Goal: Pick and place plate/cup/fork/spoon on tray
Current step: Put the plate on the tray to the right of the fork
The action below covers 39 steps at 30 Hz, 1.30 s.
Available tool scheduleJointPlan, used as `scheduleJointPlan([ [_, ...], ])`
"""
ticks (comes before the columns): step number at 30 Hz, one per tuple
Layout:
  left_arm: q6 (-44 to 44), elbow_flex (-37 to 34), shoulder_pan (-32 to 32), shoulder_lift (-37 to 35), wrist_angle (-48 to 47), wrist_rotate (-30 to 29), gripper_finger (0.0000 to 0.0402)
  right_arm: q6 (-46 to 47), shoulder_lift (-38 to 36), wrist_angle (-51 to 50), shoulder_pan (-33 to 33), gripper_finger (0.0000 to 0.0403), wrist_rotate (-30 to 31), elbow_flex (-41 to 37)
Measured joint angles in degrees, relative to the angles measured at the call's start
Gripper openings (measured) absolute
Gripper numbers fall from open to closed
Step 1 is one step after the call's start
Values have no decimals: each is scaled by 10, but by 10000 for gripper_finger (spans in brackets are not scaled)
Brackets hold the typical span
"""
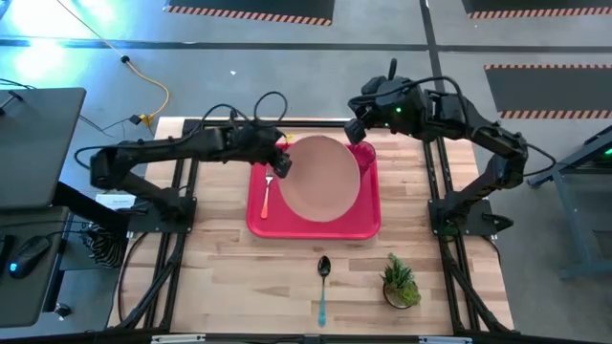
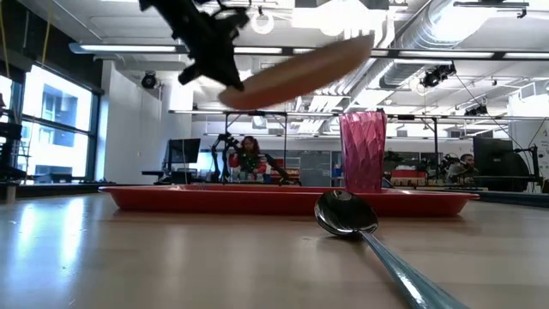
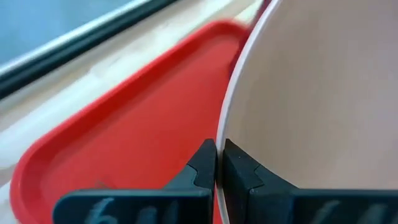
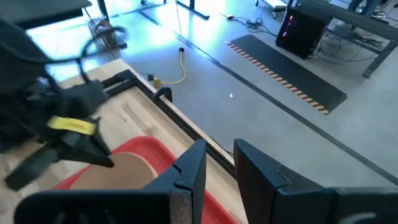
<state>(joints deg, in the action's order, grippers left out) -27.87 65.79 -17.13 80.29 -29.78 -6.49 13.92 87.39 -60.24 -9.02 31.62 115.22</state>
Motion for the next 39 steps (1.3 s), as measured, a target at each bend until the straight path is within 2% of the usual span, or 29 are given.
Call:
scheduleJointPlan([
  [7,-4,13,-21,65,-57,3,1,13,-1,-30,0,75,-2,0],
  [18,-13,13,-48,134,-83,20,1,17,-1,-44,0,75,-3,0],
  [26,-35,13,-69,174,-76,58,1,16,-1,-44,0,75,-3,-1],
  [39,-64,13,-70,217,-55,83,1,16,-1,-48,0,75,-3,-1],
])
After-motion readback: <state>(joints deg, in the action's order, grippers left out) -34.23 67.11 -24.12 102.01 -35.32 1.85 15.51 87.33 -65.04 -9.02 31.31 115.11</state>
